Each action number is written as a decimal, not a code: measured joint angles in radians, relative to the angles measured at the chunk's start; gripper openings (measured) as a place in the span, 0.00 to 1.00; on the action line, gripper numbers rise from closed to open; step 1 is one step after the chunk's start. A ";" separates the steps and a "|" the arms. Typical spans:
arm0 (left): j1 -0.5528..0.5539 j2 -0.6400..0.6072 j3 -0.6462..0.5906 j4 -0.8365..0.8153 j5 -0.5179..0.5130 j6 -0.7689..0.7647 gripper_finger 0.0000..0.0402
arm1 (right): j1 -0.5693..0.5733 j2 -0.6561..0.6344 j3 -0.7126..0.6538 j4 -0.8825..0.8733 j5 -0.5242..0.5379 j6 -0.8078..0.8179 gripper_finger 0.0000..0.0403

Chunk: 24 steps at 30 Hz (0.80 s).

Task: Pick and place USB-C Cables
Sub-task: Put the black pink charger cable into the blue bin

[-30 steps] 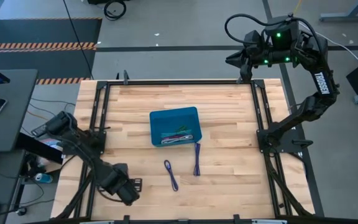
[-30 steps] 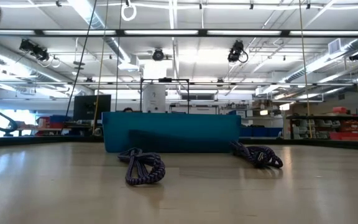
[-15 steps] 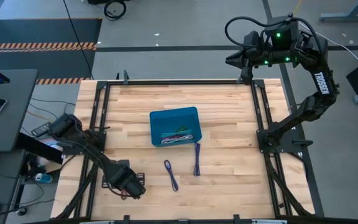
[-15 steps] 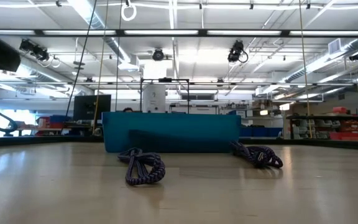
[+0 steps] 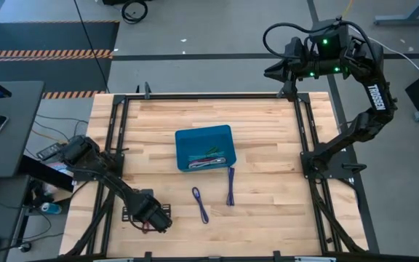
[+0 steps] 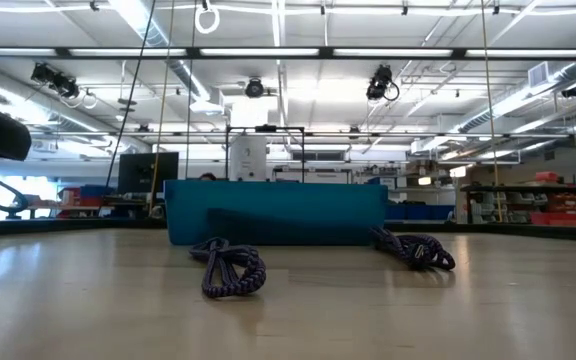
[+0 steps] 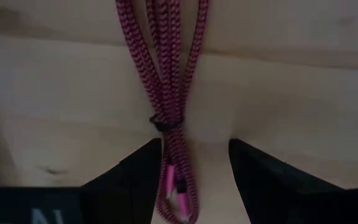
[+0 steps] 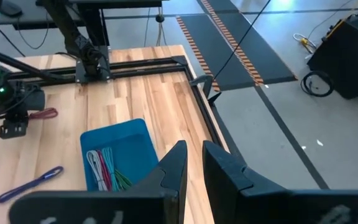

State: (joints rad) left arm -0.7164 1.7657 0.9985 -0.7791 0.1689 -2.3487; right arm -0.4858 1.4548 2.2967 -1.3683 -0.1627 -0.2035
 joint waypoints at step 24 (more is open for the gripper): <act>0.071 -0.063 -0.076 0.094 -0.079 0.118 0.05 | 0.000 0.000 0.000 -0.025 0.000 -0.001 0.14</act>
State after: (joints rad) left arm -0.6456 1.7027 0.9221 -0.6848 0.0901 -2.2307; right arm -0.4862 1.4551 2.2963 -1.3933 -0.1627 -0.2046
